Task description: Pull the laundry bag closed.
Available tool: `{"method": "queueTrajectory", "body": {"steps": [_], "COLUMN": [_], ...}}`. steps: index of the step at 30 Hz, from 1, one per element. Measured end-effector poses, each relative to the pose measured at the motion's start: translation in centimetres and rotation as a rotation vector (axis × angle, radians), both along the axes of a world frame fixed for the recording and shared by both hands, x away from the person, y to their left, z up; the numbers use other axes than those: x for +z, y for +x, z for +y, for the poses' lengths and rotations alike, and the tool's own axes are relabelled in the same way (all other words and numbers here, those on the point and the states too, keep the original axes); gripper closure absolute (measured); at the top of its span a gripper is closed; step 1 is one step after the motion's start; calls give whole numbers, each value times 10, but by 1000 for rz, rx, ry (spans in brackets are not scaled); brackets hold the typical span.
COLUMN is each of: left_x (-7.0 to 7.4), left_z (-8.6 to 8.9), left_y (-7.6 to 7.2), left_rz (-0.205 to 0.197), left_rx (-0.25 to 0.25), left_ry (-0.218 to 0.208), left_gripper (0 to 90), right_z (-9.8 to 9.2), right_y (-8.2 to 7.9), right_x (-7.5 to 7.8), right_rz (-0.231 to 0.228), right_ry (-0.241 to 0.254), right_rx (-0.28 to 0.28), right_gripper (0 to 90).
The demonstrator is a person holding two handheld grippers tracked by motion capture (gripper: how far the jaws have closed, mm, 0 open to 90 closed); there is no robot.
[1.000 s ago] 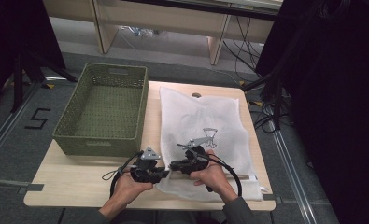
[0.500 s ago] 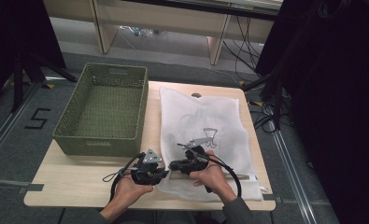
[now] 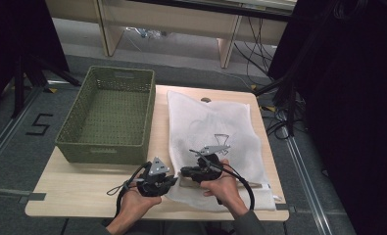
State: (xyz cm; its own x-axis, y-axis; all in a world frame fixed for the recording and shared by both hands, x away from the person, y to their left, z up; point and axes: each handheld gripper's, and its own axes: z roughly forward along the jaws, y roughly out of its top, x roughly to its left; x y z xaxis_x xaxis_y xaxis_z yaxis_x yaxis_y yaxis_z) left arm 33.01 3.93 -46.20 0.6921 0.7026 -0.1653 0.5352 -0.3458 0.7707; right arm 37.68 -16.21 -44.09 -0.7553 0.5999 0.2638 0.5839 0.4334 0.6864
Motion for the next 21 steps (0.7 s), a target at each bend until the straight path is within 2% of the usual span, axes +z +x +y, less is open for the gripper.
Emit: {"method": "queueTrajectory", "body": {"steps": [2, 6, 9, 10, 12, 13, 14, 15, 16, 17, 18, 21], "left_x": [0, 0, -1, -1, -1, -1, 0, 1, 2, 2, 2, -1], "left_z": [1, 2, 3, 3, 3, 3, 3, 4, 4, 5, 5, 5], "left_y": [0, 0, 1, 1, 4, 5, 6, 7, 8, 9, 10, 12], "left_rz": [1, 8, 19, 47, 90, 95, 90, 92, 89, 89, 90, 114], "left_rx": [4, 9, 2, 1, 3, 1, 6, 8, 10, 13, 11, 23], "left_ry": [-6, -13, -21, -37, -82, -89, -98, -102, -101, -100, -102, -124], "left_gripper": [860, 862, 853, 846, 777, 730, 722, 713, 716, 718, 729, 753], "right_z": [1, 1, -1, -2, 0, 1, 1, 3, 2, 2, 2, 1], "right_y": [-2, -1, 1, 1, -1, -2, -1, -2, -1, -2, 0, 0], "right_x": [0, -1, -3, -3, -2, -1, -2, -2, -3, -3, -4, -4], "right_rz": [12, -8, 30, 36, 28, 37, 19, 28, 16, 32, 17, 15], "right_ry": [1, -6, 36, 42, 24, 17, 13, 5, 4, 6, 7, 4], "right_rx": [-22, 1, -16, -18, -18, -29, -11, -25, -13, -26, -12, -15], "right_gripper": [875, 876, 875, 875, 875, 875, 875, 875, 875, 875, 875, 874]}}
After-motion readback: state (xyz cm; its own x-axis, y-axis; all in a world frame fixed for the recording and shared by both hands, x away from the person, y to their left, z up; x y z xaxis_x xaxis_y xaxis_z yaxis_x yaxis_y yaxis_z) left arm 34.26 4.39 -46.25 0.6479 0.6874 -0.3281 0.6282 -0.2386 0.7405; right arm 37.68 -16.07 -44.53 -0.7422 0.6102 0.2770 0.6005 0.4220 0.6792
